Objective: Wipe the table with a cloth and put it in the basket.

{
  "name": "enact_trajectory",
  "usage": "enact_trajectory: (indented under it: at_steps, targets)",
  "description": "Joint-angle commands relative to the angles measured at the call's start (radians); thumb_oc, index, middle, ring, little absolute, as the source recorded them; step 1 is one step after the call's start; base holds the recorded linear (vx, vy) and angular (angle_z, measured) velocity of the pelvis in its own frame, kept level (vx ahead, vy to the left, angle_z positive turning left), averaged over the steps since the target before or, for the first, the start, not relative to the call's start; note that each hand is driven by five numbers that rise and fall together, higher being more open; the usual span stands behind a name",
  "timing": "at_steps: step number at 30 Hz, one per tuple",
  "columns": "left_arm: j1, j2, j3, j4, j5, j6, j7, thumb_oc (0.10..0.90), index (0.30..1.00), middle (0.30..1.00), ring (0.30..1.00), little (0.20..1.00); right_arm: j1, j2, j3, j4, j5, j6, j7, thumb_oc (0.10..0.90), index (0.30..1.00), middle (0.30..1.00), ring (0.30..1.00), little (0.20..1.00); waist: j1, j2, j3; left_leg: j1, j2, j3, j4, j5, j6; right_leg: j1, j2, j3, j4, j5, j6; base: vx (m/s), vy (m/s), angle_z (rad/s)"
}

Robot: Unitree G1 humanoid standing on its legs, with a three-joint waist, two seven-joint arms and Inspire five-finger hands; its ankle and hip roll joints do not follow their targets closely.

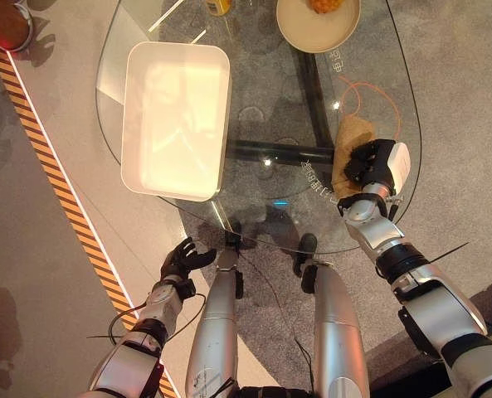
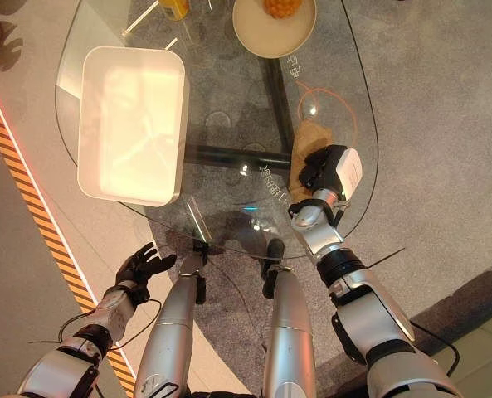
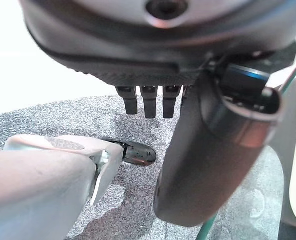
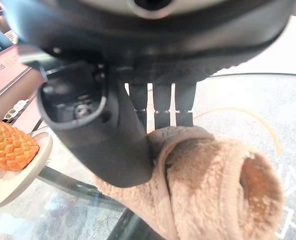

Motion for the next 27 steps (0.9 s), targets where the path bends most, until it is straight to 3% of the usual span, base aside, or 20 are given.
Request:
enact_trajectory:
  at_steps: [1, 27]
  targets:
    - [0.008, -0.011, -0.006, 0.007, -0.028, -0.015, 0.017, 0.8, 0.9, 0.9, 0.9, 0.9, -0.031, -0.014, 0.014, -0.017, -0.031, -0.044, -0.014, 0.1, 0.3, 0.3, 0.3, 0.2, 0.001, 0.025, -0.018, -0.011, -0.087, 0.073, 0.134, -0.14, 0.081, -0.005, 0.065, 0.042, -0.159, 0.12, 0.032, 0.0, 0.0, 0.0]
    - [0.007, -0.014, -0.002, 0.007, -0.029, -0.018, 0.011, 0.8, 0.9, 0.9, 0.9, 0.9, -0.058, -0.023, 0.052, -0.056, -0.101, -0.055, 0.038, 0.1, 0.3, 0.3, 0.3, 0.2, 0.003, 0.029, -0.018, -0.012, -0.088, 0.075, 0.126, -0.135, 0.08, -0.008, 0.064, 0.04, -0.163, 0.119, 0.033, 0.0, 0.0, 0.0]
